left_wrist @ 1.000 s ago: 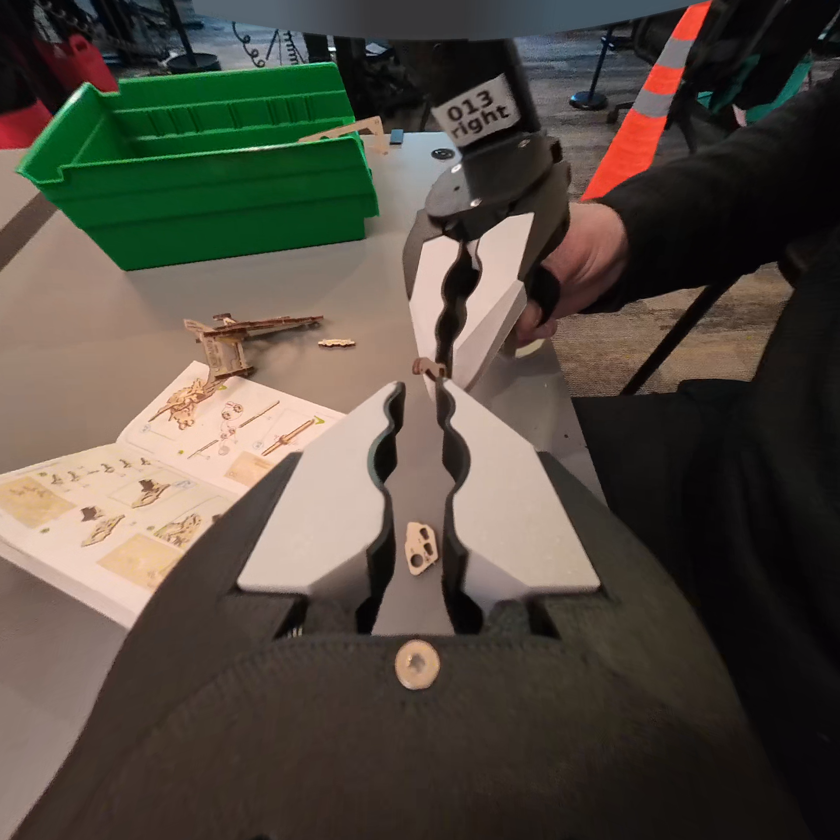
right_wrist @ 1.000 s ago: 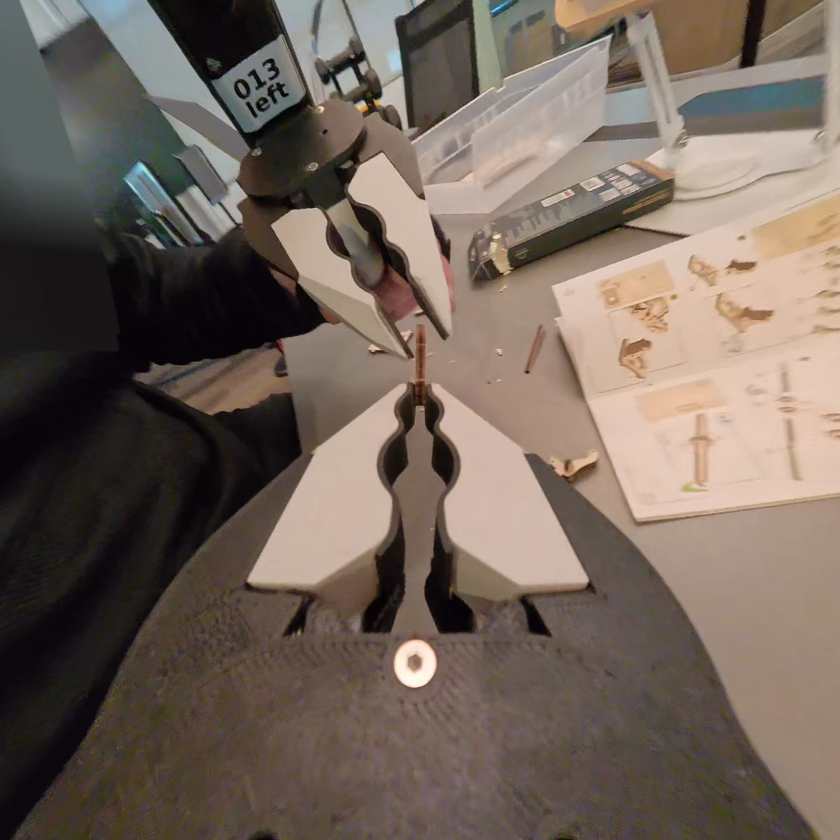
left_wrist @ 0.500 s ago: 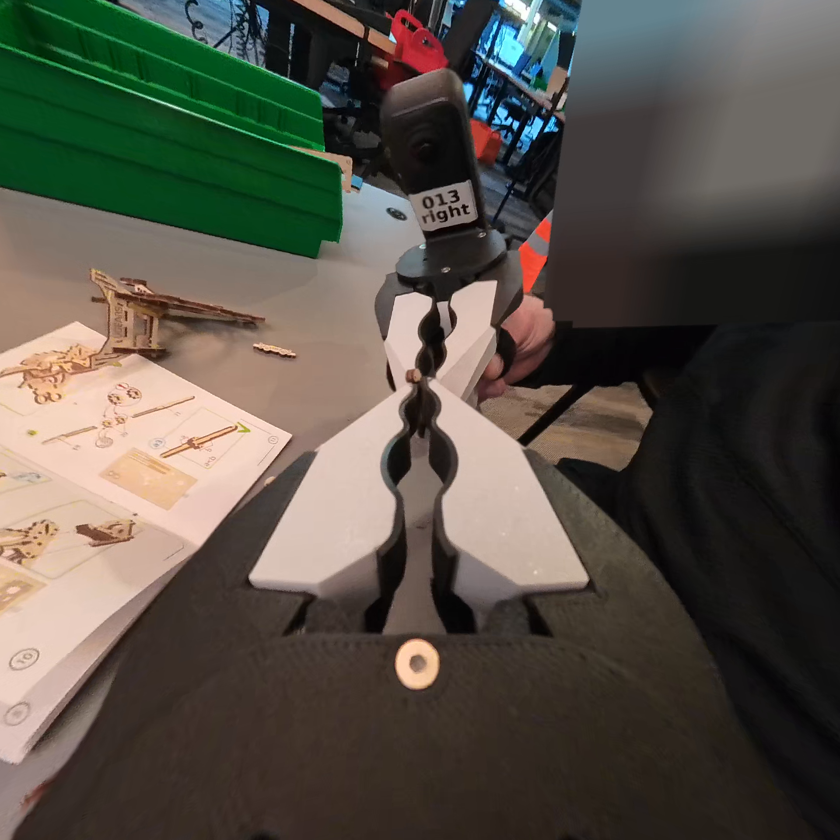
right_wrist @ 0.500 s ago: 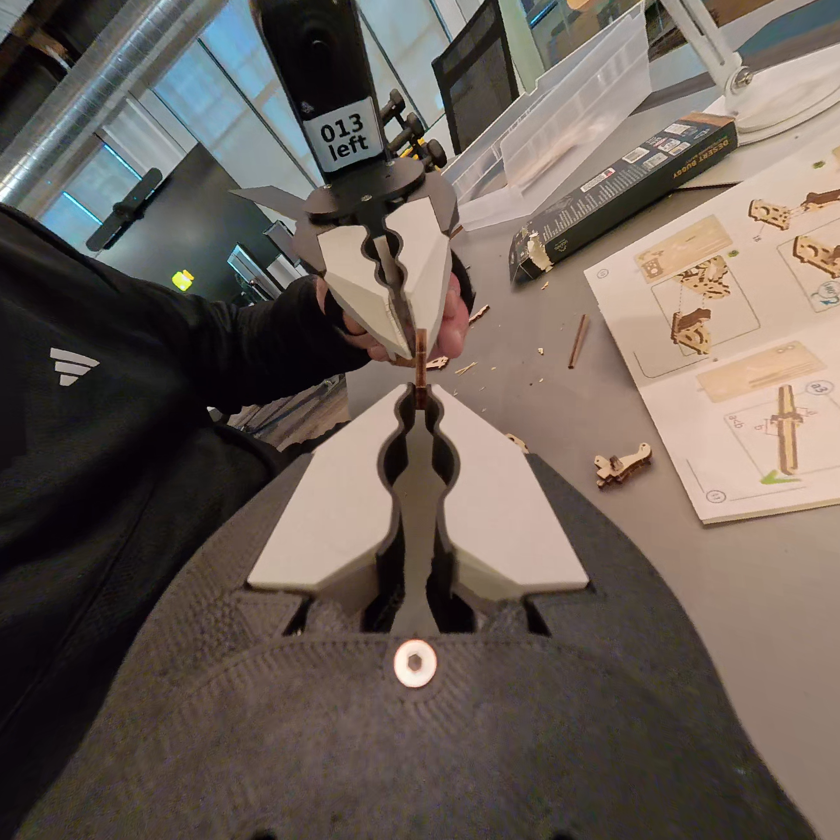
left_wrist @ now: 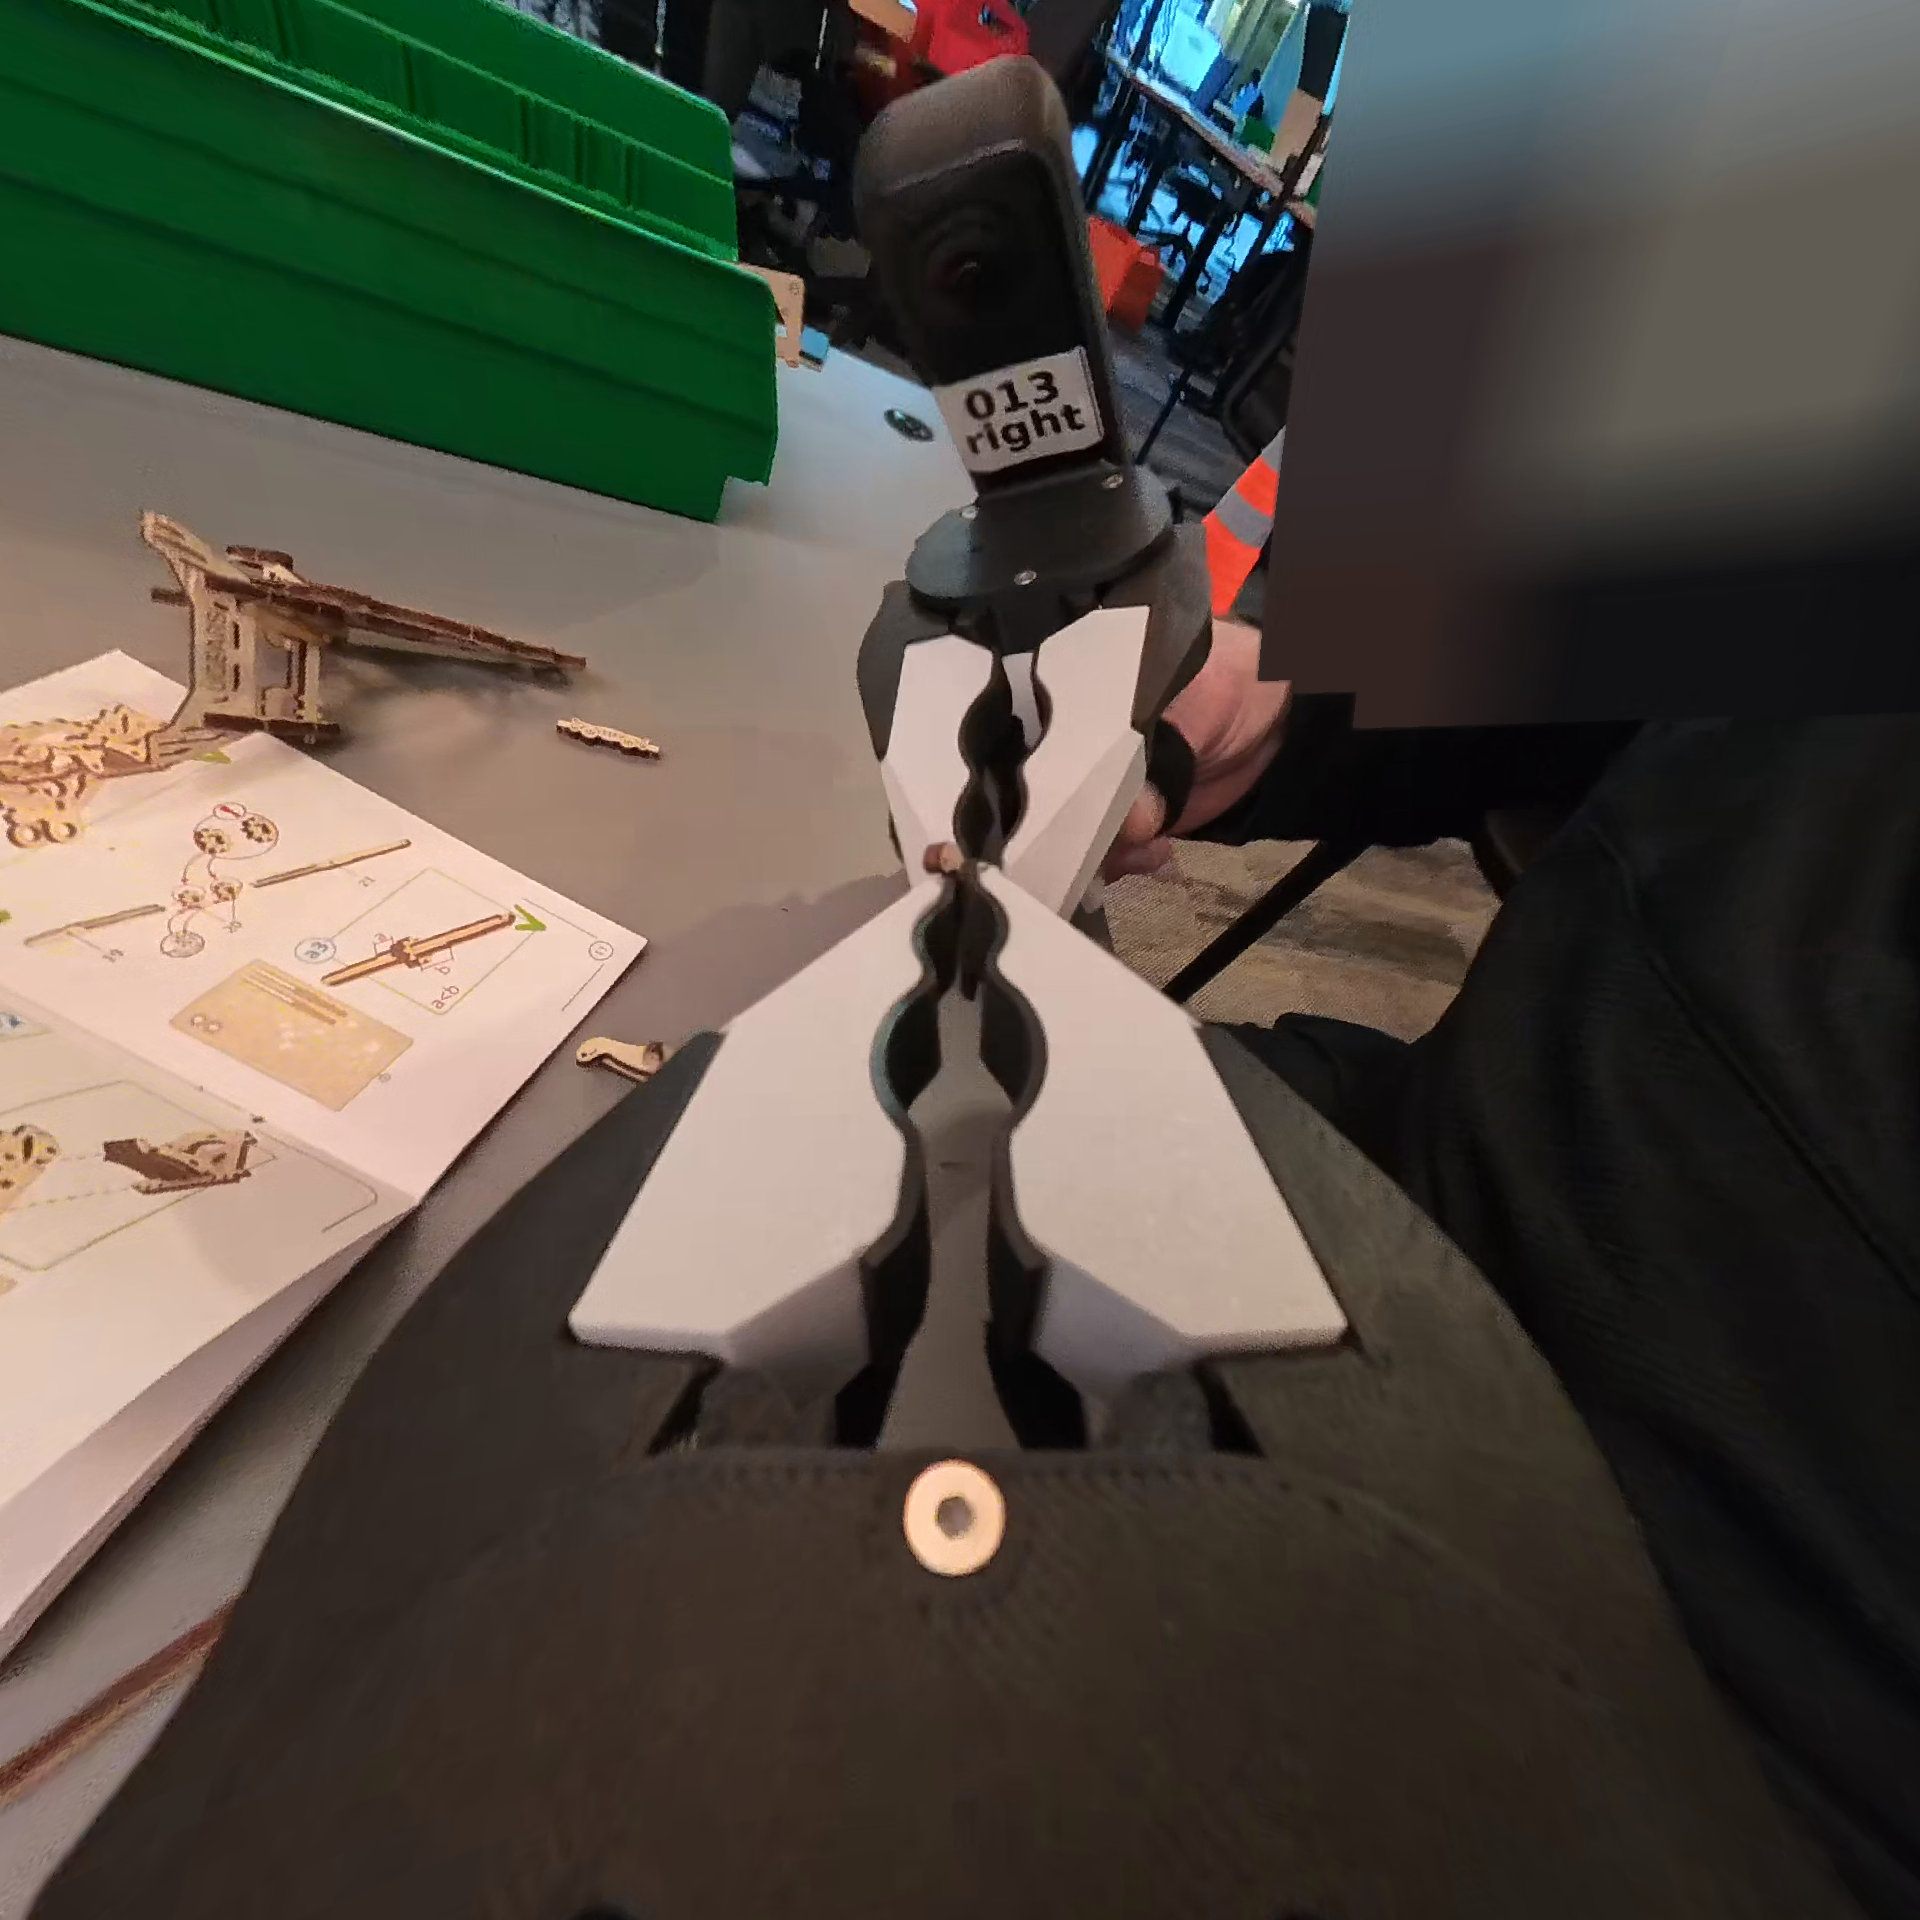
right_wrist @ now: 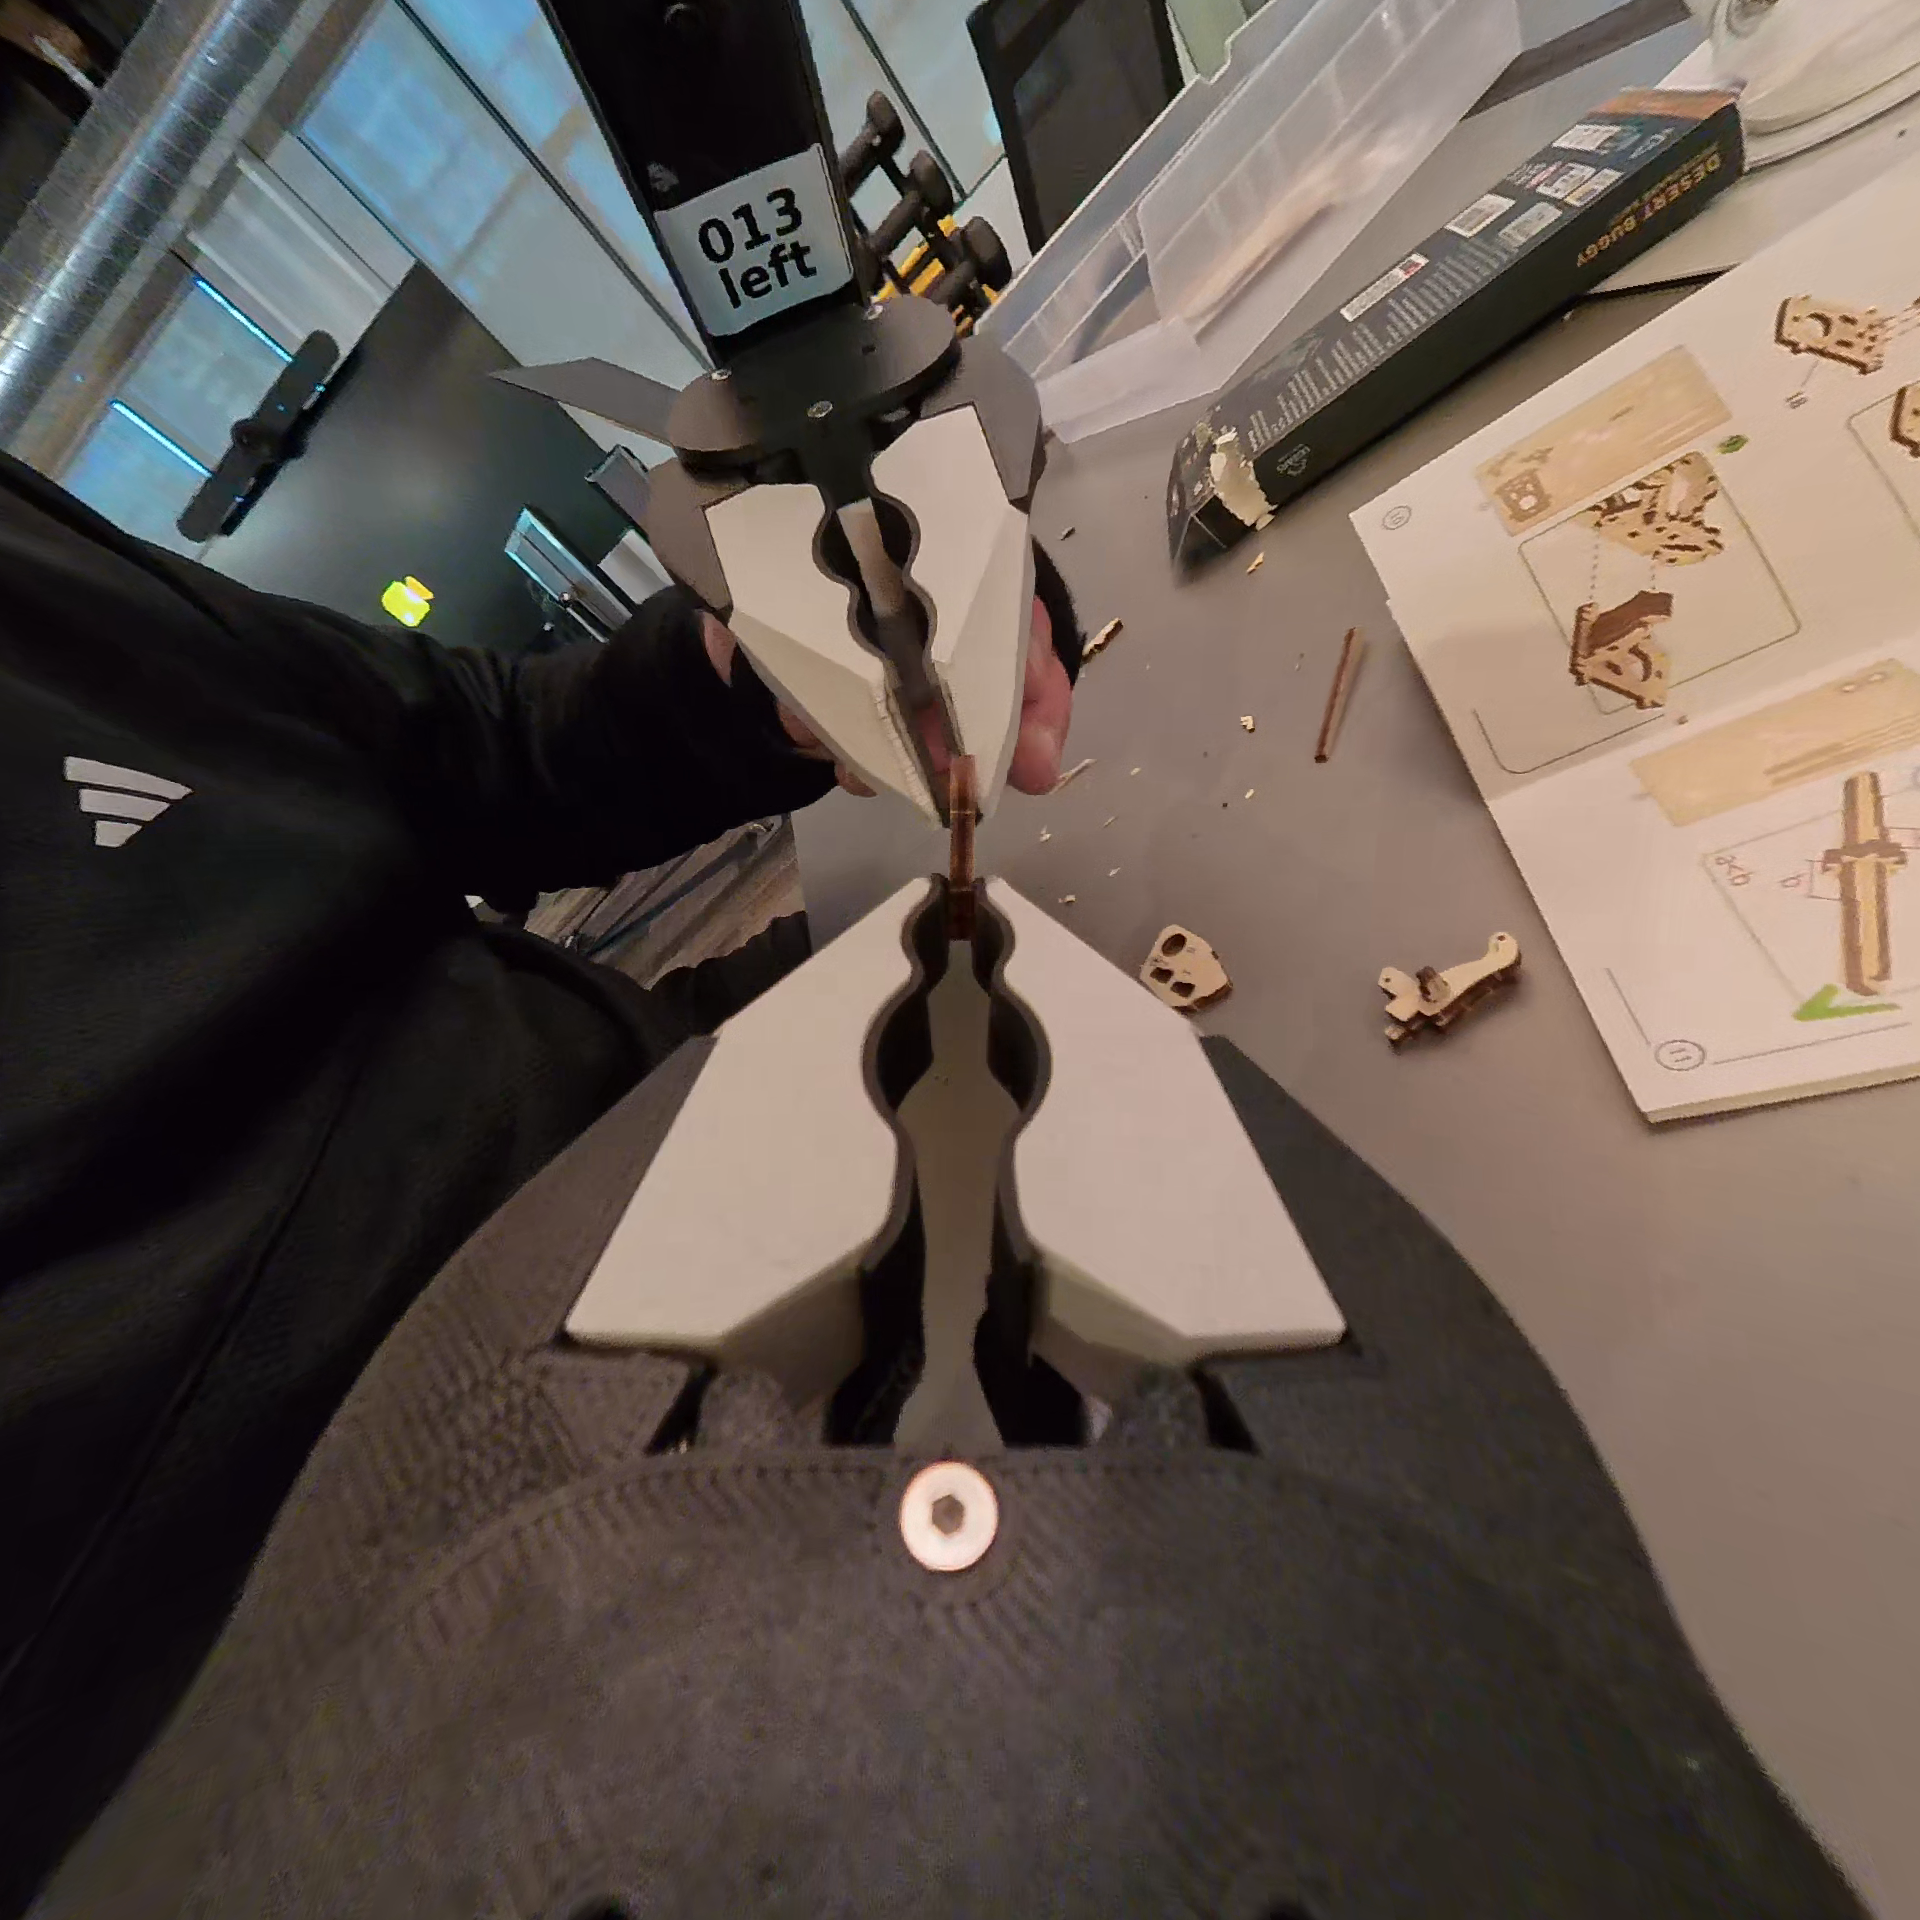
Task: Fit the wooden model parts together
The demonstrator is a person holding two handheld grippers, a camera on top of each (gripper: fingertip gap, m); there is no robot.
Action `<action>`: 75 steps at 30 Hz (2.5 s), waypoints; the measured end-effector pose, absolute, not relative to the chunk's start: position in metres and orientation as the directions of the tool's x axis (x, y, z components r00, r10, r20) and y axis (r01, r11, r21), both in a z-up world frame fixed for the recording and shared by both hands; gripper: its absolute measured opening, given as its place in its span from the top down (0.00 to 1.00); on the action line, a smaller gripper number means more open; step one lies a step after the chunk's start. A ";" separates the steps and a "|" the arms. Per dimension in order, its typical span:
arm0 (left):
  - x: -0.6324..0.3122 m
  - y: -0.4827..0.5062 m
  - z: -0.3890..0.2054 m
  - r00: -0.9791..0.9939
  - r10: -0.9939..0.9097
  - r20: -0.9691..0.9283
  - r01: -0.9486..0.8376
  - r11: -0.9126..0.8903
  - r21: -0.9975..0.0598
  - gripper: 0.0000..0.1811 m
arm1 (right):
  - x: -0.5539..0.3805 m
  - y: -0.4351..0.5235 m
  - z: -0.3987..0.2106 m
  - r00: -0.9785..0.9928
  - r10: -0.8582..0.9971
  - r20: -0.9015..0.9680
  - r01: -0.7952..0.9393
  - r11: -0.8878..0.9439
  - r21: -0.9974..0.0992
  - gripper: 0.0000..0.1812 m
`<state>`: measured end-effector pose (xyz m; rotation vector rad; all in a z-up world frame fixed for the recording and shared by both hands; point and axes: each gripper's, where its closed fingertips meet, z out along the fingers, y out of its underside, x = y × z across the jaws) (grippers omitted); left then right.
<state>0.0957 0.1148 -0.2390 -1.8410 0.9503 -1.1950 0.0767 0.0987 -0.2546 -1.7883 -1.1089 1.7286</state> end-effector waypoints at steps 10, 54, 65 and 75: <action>0.086 0.129 -0.251 0.355 -0.845 0.400 -0.216 -0.490 -0.844 1.00 | 0.088 0.114 -0.259 -0.016 0.812 -0.584 0.258 -0.561 -0.787 1.00; 0.111 0.078 -0.258 0.448 -0.868 0.215 -0.184 -0.325 -0.928 0.99 | 0.105 0.080 -0.261 -0.127 0.939 -0.321 0.384 -0.252 -0.888 0.95; 0.101 0.090 -0.243 0.452 -0.866 -0.214 -0.367 0.039 -0.930 0.86 | 0.103 0.090 -0.246 -0.243 0.724 -0.646 0.405 -0.529 -0.746 1.00; 0.107 0.093 -0.252 0.251 -0.760 -0.599 -0.635 0.338 -0.695 0.93 | 0.104 0.091 -0.251 -0.262 0.608 -0.750 0.539 -0.553 -0.636 1.00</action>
